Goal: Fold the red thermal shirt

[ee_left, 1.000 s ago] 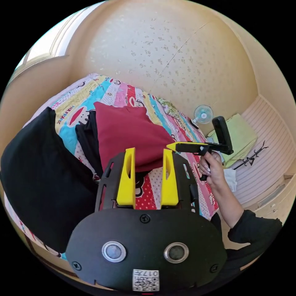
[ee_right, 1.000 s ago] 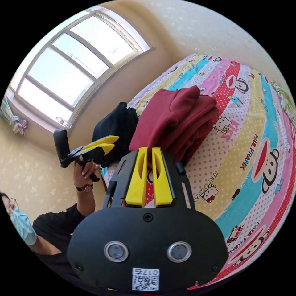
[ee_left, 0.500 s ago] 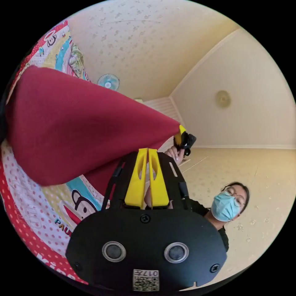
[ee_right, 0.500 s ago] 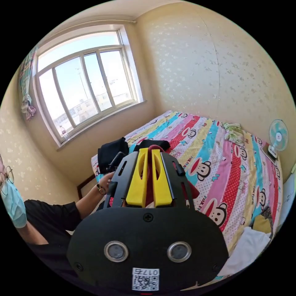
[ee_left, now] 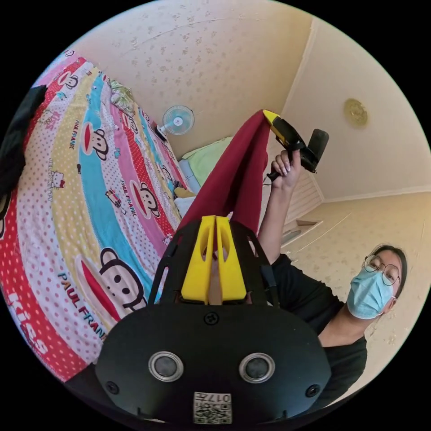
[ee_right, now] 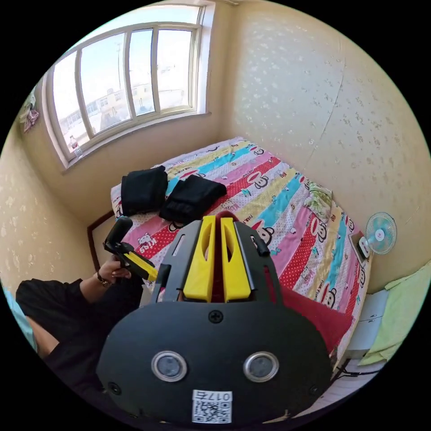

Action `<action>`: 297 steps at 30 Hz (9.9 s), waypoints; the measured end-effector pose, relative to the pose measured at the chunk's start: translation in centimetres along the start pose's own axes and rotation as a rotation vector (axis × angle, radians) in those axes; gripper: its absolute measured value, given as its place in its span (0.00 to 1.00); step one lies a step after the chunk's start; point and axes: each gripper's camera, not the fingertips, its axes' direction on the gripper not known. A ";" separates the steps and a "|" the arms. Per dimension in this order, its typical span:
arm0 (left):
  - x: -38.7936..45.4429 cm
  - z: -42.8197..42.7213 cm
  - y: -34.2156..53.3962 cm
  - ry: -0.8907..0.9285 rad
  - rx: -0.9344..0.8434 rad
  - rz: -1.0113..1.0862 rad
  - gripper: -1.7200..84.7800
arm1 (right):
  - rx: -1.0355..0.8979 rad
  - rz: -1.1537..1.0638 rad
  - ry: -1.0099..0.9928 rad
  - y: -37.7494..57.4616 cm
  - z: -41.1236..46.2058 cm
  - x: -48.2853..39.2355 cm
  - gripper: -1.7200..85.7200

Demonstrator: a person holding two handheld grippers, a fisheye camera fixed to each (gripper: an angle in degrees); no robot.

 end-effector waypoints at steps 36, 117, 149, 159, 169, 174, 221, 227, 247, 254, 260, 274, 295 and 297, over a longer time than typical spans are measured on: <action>-5.2 23.2 -1.3 -1.010 -0.432 0.193 0.04 | -0.085 0.774 -0.316 44.8 6.3 20.2 0.07; -16.0 1.2 5.1 -0.868 -0.379 -0.231 0.11 | -0.412 0.709 -0.361 43.3 8.2 24.3 0.16; -14.5 -6.5 7.5 -0.724 -0.030 -0.293 0.10 | -0.258 0.869 -0.453 61.5 -3.2 21.7 0.16; -13.7 3.3 8.0 -1.148 -0.235 -0.251 0.13 | -0.322 0.749 -0.567 60.0 2.7 13.3 0.09; -12.7 2.3 9.0 -0.989 -0.100 -0.345 0.17 | -0.241 0.730 -0.394 60.7 -3.0 12.4 0.25; -13.1 4.8 9.6 -1.100 -0.130 -0.302 0.15 | -0.308 0.667 -0.051 59.0 -2.0 8.8 0.21; -6.4 17.1 -18.1 -1.177 -0.765 0.182 0.14 | -0.512 0.502 -0.253 39.6 -2.6 34.5 0.12; -14.6 19.4 -23.3 -1.034 -0.916 0.055 0.18 | -0.621 0.355 -0.130 32.1 5.3 41.7 0.20; -12.9 9.7 -19.8 -0.998 -0.608 -0.087 0.08 | -0.703 0.621 -0.064 31.1 10.8 49.7 0.09; -7.8 7.7 -17.3 -1.124 -0.502 -0.019 0.12 | -0.503 0.625 -0.010 34.5 -0.2 48.6 0.16; 0.0 11.8 -11.7 -0.899 -0.572 0.097 0.07 | -0.421 0.990 -0.025 46.6 -8.5 48.3 0.21; -5.7 22.6 -9.7 -0.999 -0.836 -0.058 0.01 | -0.424 0.644 0.275 45.7 -6.9 44.4 0.16; -11.6 16.9 -11.2 -0.770 -0.695 -0.252 0.01 | 0.338 1.422 -0.044 65.5 -20.4 45.7 0.06; -11.3 17.0 -10.8 -0.810 -0.684 -0.227 0.01 | 0.369 1.340 -0.024 62.7 -20.1 44.7 0.05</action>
